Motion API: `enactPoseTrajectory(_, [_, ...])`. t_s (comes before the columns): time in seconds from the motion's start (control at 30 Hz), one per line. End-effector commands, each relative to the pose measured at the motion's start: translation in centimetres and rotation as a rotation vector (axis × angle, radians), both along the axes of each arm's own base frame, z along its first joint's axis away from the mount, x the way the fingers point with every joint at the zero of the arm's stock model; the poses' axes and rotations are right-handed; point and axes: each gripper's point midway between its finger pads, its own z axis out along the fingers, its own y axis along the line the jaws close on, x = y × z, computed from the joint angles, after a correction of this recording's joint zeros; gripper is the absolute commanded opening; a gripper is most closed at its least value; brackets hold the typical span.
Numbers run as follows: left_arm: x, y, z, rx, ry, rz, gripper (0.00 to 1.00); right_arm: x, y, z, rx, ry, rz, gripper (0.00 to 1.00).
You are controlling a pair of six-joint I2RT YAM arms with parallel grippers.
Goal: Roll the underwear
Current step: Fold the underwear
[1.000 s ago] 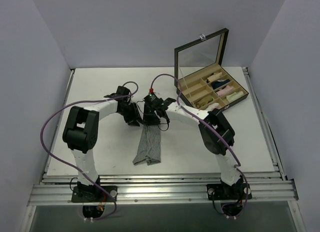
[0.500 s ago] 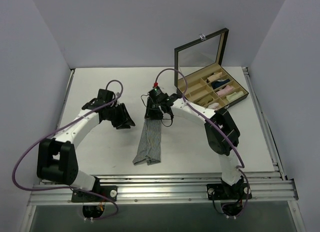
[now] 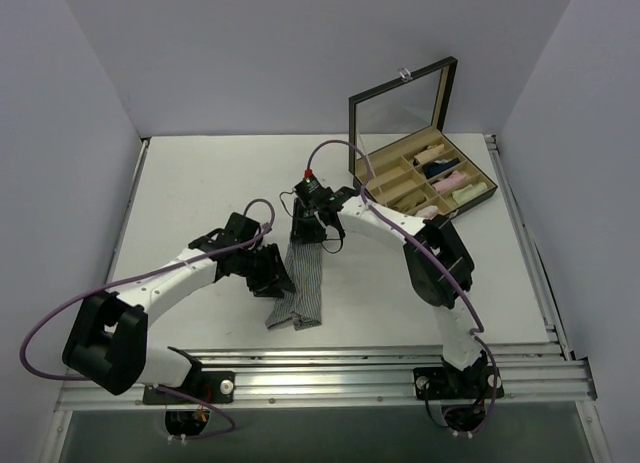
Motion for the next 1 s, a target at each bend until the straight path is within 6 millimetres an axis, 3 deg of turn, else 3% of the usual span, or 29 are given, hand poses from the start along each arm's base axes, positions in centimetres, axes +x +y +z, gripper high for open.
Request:
enactPoseTrajectory(0.0, [1.0, -1.5, 0.4, -0.021, -0.051, 0.016, 0.49, -0.2, -0.4, -0.5, -0.047, 0.018, 0.019, 0.31])
enactPoseTrajectory(0.37, [-0.3, -2.3, -2.0, 0.080, -0.032, -0.022, 0.49, -0.4, -0.2, -2.1, -0.087, 0.020, 0.053, 0.33])
enactPoseTrajectory(0.53, [-0.8, -1.9, -3.0, 0.107, -0.014, -0.022, 0.47, -0.3, 0.4, -1.7, -0.072, 0.003, 0.054, 0.34])
enactPoseTrajectory(0.8, [-1.1, -1.6, -3.4, 0.122, -0.017, -0.016, 0.26, -0.6, 1.5, -1.7, -0.110, -0.017, 0.065, 0.42])
enactPoseTrajectory(0.9, [-1.1, -1.6, -3.4, 0.123, -0.019, -0.018, 0.21, -0.9, 1.0, -2.7, -0.157, 0.004, 0.054, 0.38])
enactPoseTrajectory(0.97, [-1.0, -1.7, -3.2, 0.116, -0.023, -0.020, 0.12, -0.9, 0.7, -3.0, -0.171, 0.006, 0.048, 0.33])
